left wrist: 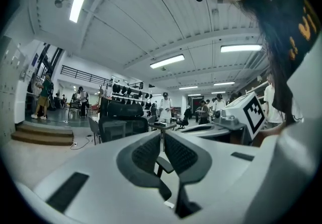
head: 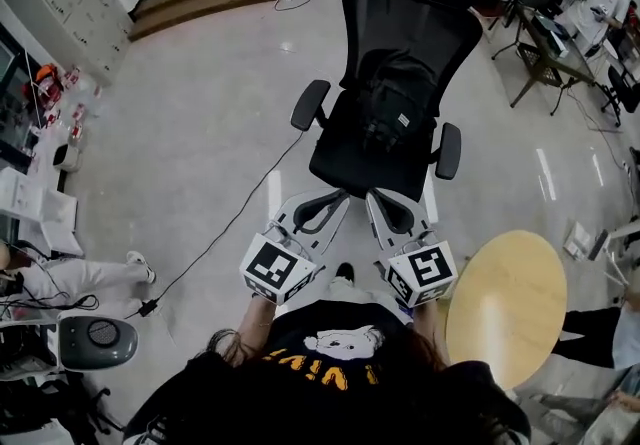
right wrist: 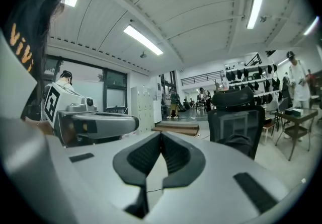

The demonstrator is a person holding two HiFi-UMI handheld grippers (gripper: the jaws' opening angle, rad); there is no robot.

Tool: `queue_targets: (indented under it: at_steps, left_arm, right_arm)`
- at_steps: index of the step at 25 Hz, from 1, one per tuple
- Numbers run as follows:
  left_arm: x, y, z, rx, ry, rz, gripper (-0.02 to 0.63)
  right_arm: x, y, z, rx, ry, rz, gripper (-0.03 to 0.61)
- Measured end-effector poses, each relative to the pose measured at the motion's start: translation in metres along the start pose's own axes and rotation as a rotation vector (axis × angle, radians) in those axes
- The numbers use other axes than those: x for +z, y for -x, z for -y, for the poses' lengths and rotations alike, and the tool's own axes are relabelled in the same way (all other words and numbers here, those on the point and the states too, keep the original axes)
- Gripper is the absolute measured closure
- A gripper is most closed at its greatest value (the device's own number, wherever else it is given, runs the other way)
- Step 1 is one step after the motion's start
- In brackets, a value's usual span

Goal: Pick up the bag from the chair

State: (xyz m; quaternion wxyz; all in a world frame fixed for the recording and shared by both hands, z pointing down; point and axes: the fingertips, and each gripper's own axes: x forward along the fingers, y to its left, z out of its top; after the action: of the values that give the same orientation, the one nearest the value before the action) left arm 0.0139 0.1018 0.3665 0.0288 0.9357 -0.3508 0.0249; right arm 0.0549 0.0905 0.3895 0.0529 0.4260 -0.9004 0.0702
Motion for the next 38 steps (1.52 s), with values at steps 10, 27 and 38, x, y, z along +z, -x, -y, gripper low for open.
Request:
queue_targets:
  at_steps: [10, 27, 38]
  left_arm:
    - [-0.009, -0.049, -0.054, 0.058, 0.0, -0.031, 0.583]
    - [-0.02, -0.091, -0.097, 0.016, 0.023, -0.077, 0.583]
    - [-0.034, -0.134, -0.214, -0.141, -0.003, -0.076, 0.583]
  right_arm:
    - [-0.004, -0.051, 0.051, 0.037, -0.016, -0.01, 0.575]
    - [-0.016, -0.098, 0.086, 0.02, -0.051, -0.049, 0.575]
    - [-0.019, -0.216, 0.121, -0.125, -0.063, -0.083, 0.574]
